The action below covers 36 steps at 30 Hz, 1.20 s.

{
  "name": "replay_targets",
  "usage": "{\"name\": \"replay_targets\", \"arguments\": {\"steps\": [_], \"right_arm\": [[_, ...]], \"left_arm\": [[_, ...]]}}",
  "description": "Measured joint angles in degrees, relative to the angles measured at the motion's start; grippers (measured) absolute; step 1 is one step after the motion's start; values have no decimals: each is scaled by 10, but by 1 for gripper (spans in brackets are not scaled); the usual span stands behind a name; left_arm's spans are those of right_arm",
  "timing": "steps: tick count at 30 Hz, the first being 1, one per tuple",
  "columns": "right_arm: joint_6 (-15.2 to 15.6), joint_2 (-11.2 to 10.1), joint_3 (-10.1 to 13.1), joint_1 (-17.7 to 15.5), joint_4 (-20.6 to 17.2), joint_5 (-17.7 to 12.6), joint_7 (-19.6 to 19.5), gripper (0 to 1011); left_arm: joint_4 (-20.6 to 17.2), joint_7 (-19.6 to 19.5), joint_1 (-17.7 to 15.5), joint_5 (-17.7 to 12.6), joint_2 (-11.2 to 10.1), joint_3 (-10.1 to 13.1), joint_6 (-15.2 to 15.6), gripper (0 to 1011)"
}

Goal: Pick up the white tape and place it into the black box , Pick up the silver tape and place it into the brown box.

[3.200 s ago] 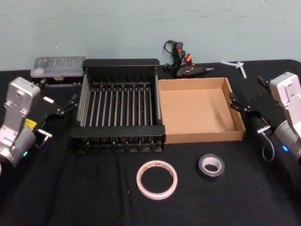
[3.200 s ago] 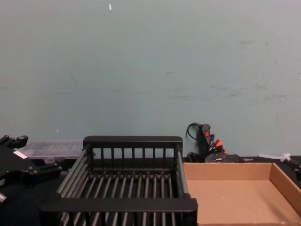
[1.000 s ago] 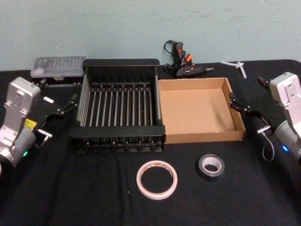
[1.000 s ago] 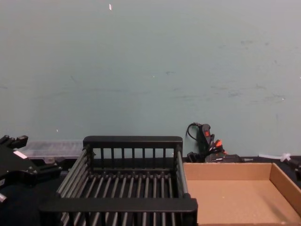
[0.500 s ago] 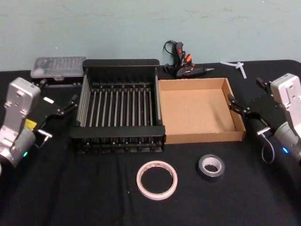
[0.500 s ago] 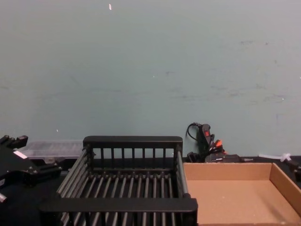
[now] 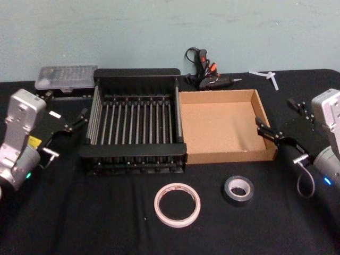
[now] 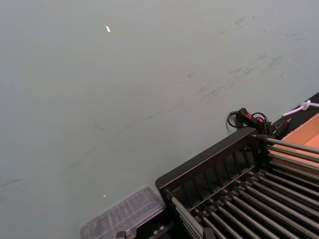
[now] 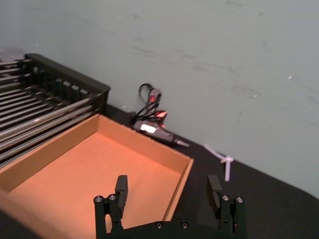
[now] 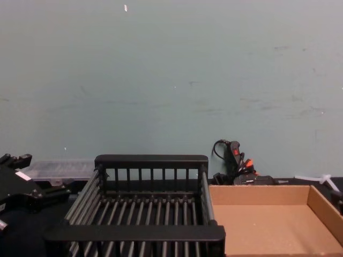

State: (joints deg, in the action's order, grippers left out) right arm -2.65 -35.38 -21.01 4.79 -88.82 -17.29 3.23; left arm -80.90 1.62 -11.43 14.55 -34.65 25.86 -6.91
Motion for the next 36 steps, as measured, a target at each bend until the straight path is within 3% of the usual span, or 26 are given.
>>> {"name": "replay_targets", "arguments": {"steps": [15,23,36], "right_arm": [[80,-39,32,-80,-114,-20,28,1002],[149,-46,48,-115,-168,-33,32,1002],[267,-36,48,-130,-192,-45,44,1002]], "left_arm": [[0,0,0,0,0,0,0,1001],[0,0,0,0,0,0,0,1001],[0,0,0,0,0,0,0,1001]]}}
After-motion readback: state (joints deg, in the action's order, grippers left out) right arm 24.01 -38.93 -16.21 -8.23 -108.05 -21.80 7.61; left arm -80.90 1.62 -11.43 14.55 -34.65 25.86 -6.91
